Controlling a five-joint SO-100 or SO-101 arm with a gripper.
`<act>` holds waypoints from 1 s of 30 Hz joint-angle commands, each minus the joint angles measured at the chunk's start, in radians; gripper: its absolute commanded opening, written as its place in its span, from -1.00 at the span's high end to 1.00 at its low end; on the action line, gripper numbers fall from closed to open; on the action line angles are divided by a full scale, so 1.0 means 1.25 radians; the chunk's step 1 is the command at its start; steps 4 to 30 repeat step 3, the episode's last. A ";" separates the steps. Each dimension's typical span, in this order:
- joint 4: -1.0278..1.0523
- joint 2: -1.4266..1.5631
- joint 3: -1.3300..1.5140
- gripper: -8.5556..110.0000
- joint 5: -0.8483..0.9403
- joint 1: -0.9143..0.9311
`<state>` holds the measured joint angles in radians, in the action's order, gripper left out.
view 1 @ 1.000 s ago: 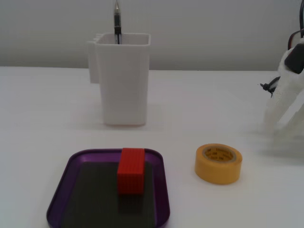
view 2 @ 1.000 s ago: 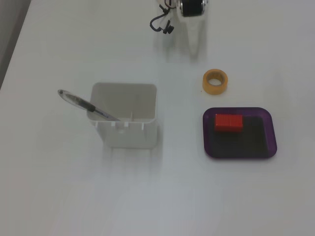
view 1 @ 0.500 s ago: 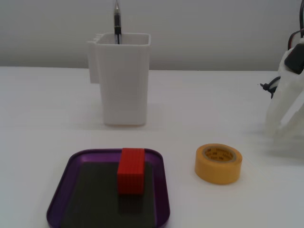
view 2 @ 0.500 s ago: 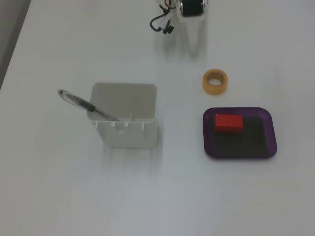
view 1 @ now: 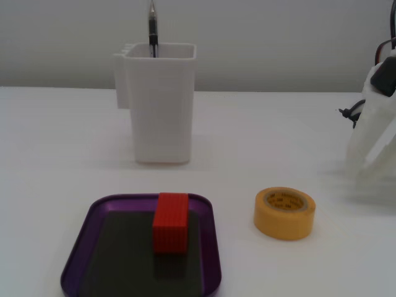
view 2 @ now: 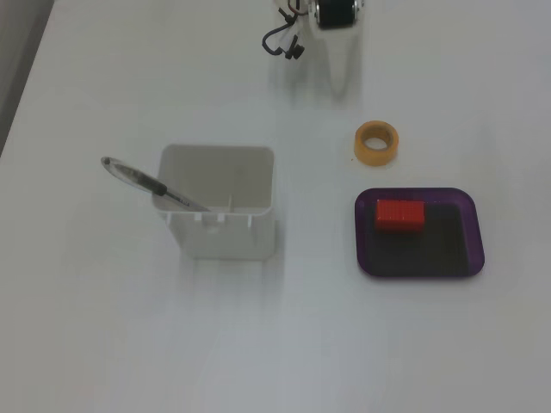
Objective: Pick up the red cube and place it in the box.
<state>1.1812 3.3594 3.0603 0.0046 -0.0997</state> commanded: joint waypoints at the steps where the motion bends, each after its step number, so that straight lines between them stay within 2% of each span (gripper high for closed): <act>1: -0.007 0.080 0.005 0.86 -0.001 -0.001; 30: -0.007 0.080 0.005 0.86 -0.001 -0.001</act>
